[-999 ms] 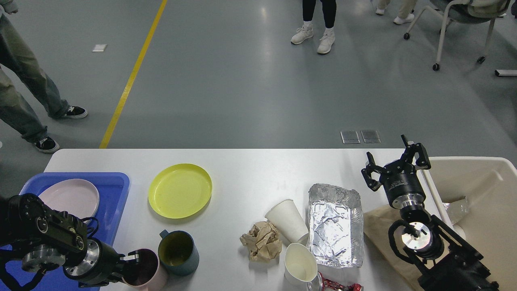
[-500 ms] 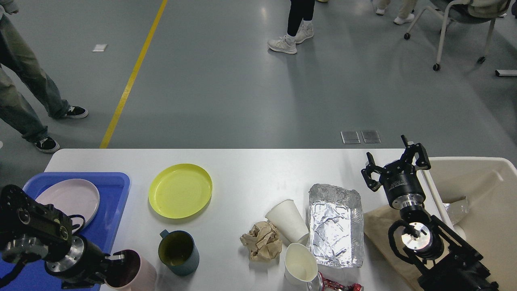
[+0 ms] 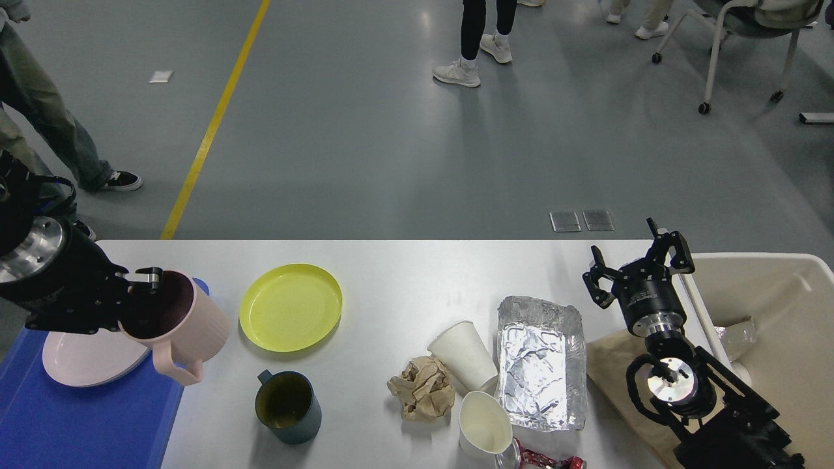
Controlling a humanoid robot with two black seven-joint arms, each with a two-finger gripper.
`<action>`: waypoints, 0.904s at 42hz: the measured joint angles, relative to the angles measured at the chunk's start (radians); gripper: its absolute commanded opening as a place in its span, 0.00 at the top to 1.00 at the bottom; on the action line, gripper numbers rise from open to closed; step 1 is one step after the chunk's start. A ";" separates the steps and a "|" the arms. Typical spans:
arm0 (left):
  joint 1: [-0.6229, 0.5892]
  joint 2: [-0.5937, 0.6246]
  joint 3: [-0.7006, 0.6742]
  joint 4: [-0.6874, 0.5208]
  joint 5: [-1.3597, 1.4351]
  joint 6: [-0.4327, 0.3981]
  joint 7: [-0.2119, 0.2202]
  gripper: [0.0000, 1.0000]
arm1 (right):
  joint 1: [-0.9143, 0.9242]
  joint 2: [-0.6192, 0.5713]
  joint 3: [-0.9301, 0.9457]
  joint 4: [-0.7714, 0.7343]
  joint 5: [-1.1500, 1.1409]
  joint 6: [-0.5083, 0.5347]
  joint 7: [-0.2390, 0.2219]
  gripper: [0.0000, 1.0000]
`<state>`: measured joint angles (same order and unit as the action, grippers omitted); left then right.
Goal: Tidy desktop
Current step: 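Lift the pink mug and carry it onto the blue tray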
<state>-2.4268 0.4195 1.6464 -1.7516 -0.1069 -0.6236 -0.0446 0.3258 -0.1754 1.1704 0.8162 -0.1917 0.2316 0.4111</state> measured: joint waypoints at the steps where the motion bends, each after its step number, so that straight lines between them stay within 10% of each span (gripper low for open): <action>1: -0.022 -0.013 0.007 -0.003 -0.011 -0.016 0.000 1.00 | 0.000 0.000 0.000 0.000 0.000 0.000 0.000 0.00; 10: -0.184 -0.122 0.083 -0.009 -0.090 -0.161 -0.026 1.00 | 0.000 0.000 0.000 0.000 0.000 0.000 0.000 0.00; 22: -0.131 -0.103 0.108 0.016 -0.086 -0.155 -0.041 1.00 | 0.001 -0.001 0.000 0.001 0.001 0.000 0.000 0.00; 38: 0.209 0.341 0.099 0.345 0.197 -0.153 -0.043 1.00 | -0.001 -0.001 0.000 0.002 0.001 0.000 0.000 0.00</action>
<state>-2.2182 0.7604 1.7457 -1.4066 0.0896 -0.7770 -0.0874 0.3249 -0.1762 1.1704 0.8178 -0.1911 0.2316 0.4111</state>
